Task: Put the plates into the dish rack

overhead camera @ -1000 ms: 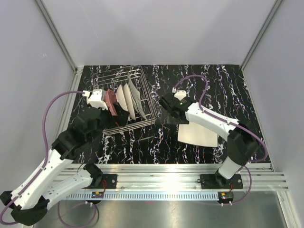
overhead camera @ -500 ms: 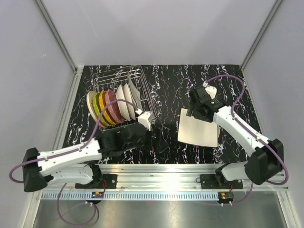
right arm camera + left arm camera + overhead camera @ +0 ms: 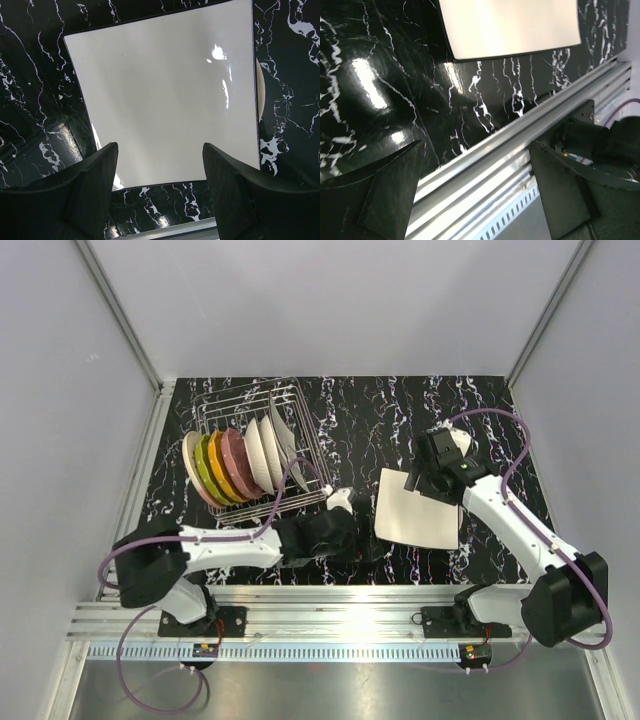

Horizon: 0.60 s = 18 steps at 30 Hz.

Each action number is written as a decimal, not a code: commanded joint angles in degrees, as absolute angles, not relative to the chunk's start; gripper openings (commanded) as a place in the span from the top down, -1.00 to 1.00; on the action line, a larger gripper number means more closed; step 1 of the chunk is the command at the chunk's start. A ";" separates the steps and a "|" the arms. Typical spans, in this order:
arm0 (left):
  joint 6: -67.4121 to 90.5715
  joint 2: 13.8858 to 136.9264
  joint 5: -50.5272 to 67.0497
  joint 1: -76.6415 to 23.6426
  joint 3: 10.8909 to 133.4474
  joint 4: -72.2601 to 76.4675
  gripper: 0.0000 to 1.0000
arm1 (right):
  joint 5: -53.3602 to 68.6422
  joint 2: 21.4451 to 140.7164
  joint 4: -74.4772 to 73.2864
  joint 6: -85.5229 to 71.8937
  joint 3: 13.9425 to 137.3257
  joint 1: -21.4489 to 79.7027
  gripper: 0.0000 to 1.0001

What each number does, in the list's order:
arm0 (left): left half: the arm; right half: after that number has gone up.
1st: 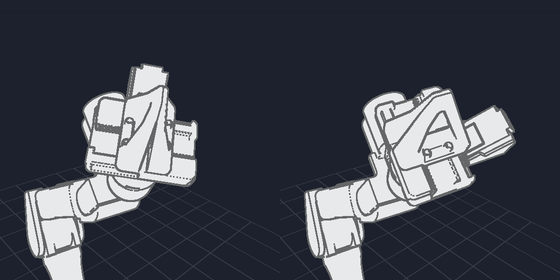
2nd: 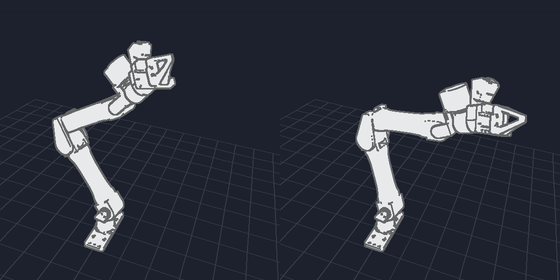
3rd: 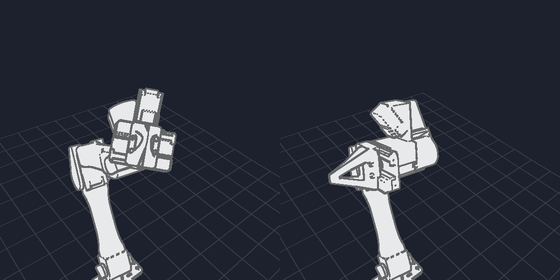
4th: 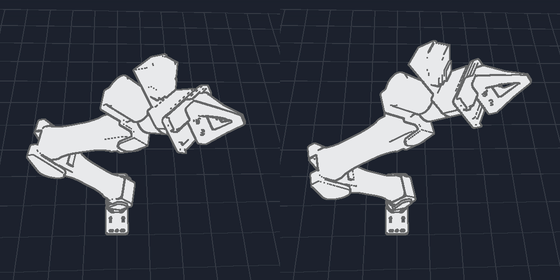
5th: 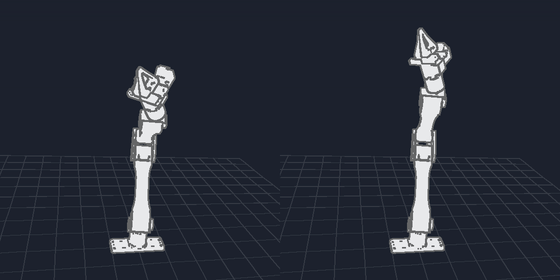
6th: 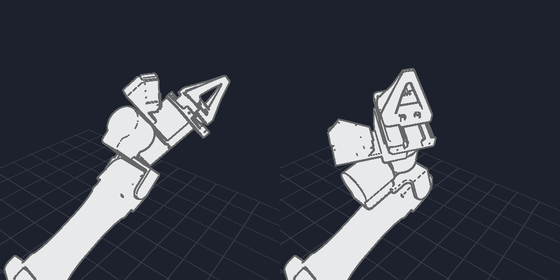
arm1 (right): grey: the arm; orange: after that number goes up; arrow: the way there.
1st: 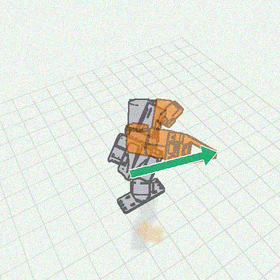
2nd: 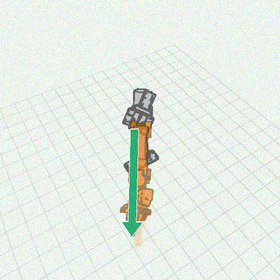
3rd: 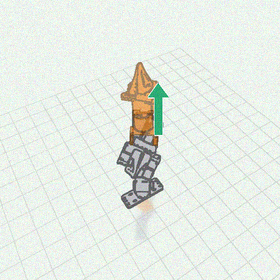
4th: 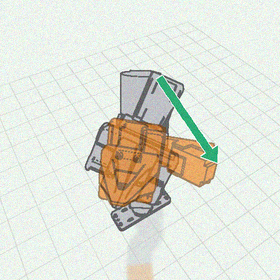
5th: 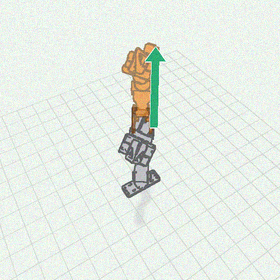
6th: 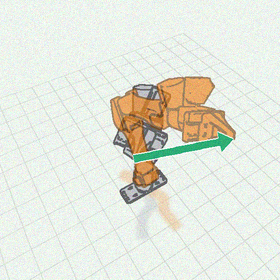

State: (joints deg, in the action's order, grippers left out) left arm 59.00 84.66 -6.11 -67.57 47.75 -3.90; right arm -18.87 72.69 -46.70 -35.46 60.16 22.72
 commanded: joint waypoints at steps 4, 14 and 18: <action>65.47 93.77 -3.08 -67.24 53.43 7.03 -0.69 | -16.70 69.87 -43.68 -32.87 58.10 21.18 -0.50; 71.28 100.89 0.80 -61.17 52.29 14.51 -0.43 | -14.42 68.03 -41.93 -30.41 56.08 18.46 -0.49; 72.68 103.35 1.66 -60.12 53.08 15.55 -0.37 | -13.89 67.94 -41.40 -29.88 55.46 17.93 -0.49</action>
State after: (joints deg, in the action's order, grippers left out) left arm 70.74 101.23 0.32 -60.47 51.03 11.14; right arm -15.27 69.38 -43.55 -31.46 55.88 18.61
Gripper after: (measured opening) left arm 0.693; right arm 0.749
